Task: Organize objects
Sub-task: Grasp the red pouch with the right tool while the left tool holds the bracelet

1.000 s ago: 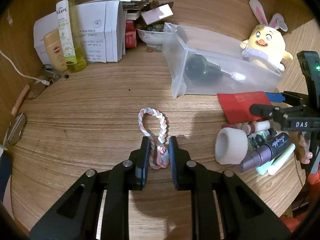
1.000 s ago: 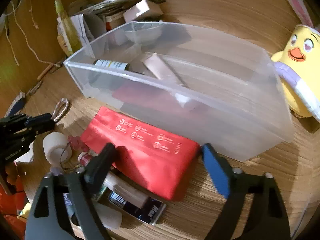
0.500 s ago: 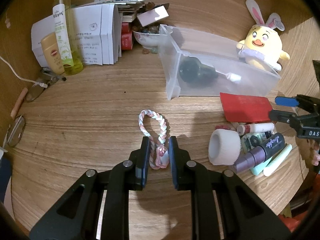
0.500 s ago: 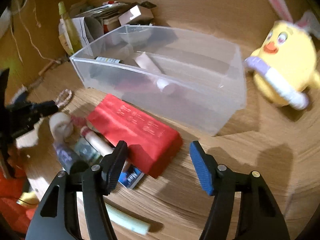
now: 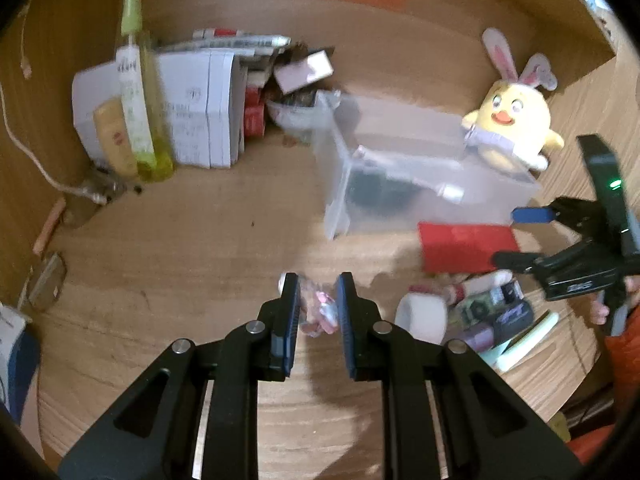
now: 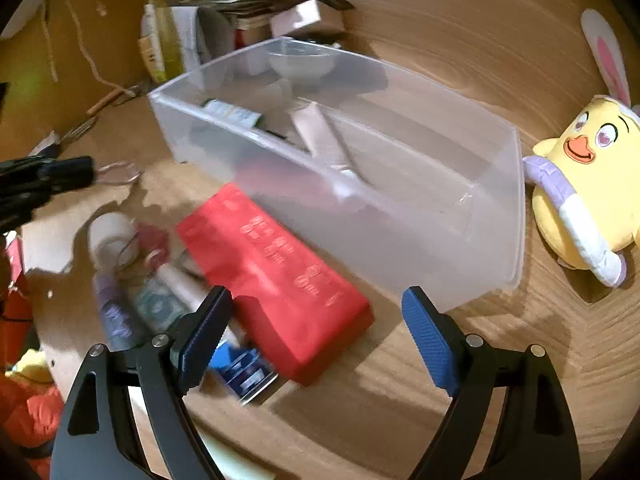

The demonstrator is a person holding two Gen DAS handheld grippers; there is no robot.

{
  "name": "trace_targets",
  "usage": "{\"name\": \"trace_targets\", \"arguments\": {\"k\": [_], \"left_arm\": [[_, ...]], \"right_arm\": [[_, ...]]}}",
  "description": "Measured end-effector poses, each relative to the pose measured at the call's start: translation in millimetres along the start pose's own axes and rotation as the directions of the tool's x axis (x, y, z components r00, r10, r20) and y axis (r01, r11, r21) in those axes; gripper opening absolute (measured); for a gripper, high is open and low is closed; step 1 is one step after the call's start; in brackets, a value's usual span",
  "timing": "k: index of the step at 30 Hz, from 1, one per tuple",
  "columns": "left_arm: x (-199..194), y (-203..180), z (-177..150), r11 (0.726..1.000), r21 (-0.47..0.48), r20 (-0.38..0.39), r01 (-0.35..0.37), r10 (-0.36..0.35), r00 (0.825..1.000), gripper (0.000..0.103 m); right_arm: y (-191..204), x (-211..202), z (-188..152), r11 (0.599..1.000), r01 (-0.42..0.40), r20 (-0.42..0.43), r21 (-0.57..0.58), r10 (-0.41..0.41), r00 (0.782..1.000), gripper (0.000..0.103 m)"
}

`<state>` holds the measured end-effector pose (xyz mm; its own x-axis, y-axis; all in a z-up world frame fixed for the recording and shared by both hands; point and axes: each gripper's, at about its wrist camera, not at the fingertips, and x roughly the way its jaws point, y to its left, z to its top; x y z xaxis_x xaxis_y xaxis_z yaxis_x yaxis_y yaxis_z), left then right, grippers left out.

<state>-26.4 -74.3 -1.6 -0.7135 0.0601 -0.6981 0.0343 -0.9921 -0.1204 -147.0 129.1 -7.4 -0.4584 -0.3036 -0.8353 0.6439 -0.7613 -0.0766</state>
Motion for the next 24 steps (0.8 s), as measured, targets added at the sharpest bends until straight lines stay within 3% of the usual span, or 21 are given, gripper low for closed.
{"name": "trace_targets", "arguments": {"k": [6,12,19,24], "left_arm": [[-10,-13,22,0.999,0.039,0.058,0.023,-0.025,0.998,0.018],[-18,-16,33,0.998,0.058,0.092,-0.002,-0.004,0.996,0.018],[-8,2,13,1.000,0.024,-0.014,0.003,-0.003,1.000,0.019],[8,8,-12,1.000,-0.004,-0.111,0.011,-0.011,0.994,0.040]], "right_arm": [[-2,8,0,0.999,-0.039,-0.001,0.013,0.039,0.999,0.085],[-1,3,-10,0.997,-0.068,-0.019,-0.022,0.067,0.998,0.085],[-6,-11,-27,0.999,-0.043,-0.008,0.005,0.043,0.999,0.085],[13,-13,-37,0.994,0.017,-0.021,-0.111,-0.020,1.000,0.086]]}}
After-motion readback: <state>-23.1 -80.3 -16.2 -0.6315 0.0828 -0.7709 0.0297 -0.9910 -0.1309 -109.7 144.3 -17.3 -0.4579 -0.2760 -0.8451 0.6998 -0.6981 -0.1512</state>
